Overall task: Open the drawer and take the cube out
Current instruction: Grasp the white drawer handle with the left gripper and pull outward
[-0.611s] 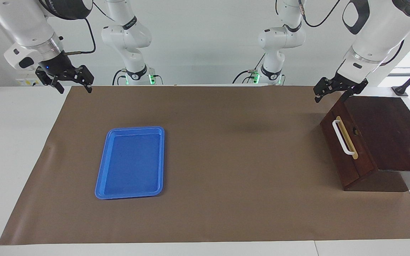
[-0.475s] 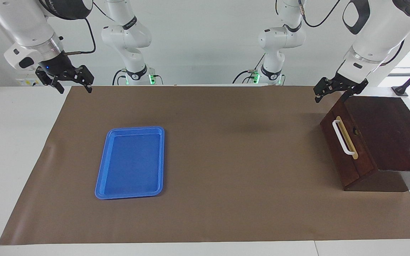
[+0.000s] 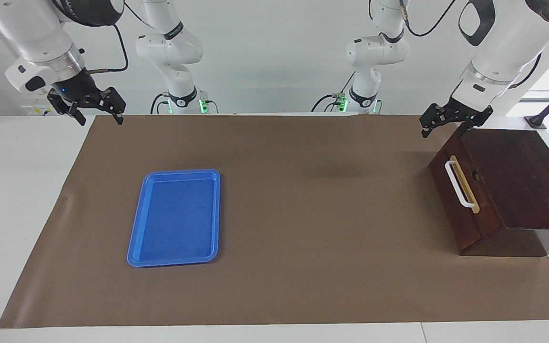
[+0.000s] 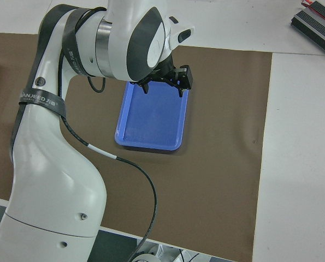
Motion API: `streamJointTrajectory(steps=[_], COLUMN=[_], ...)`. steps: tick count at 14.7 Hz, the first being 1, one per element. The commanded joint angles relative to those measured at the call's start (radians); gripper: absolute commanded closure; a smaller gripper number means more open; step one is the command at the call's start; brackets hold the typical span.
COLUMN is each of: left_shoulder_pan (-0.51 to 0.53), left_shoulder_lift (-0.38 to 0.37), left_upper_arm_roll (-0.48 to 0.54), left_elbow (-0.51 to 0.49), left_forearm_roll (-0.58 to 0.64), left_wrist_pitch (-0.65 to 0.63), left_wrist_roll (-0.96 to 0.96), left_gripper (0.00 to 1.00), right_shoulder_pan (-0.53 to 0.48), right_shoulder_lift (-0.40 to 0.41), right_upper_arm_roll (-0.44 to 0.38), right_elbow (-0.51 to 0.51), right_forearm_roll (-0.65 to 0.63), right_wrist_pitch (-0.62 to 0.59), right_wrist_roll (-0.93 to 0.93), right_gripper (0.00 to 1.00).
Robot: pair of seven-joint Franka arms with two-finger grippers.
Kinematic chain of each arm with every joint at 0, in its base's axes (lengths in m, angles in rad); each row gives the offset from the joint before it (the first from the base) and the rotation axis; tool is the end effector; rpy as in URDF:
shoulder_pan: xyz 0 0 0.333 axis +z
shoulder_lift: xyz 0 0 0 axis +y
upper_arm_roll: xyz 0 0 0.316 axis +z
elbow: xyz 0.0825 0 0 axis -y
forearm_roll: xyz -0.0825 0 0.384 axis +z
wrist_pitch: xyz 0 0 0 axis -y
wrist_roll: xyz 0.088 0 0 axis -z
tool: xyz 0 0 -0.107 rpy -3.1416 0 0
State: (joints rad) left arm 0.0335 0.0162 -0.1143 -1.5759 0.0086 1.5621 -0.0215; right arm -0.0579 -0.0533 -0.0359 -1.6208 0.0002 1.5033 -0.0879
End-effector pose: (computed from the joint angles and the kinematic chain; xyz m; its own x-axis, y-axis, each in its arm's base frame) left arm 0.5563 -0.0436 0.6124 0.9978 -0.0592 -0.0297 -0.0594 -0.9982 -0.0074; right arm 0.5279 -0.0502 0.6243 0.9980 -0.0055 -0.0638 -0.0060 -1.0000 -0.0077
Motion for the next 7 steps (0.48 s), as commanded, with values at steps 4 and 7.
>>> streamJointTrajectory(steps=[4,7], left_shoulder_pan=[-0.090,-0.109], left_shoulder_lift=[0.005,0.057], left_upper_arm_roll=[0.005,0.004], left_elbow=[-0.121,-0.211], left_forearm_roll=[0.226,0.391], left_wrist_pitch=[0.228,0.341], left_wrist_roll=[0.005,0.002], left_gripper=[0.00,0.00], right_shoulder_pan=[-0.019,-0.017], right_shoulder_lift=[-0.020,-0.020], right_upper_arm_roll=[0.010,0.010], right_elbow=[-0.025,-0.025], right_forearm_roll=[0.018,0.018], right_wrist_pitch=[0.014,0.008], right_wrist_roll=[0.005,0.003], right_gripper=[0.00,0.00])
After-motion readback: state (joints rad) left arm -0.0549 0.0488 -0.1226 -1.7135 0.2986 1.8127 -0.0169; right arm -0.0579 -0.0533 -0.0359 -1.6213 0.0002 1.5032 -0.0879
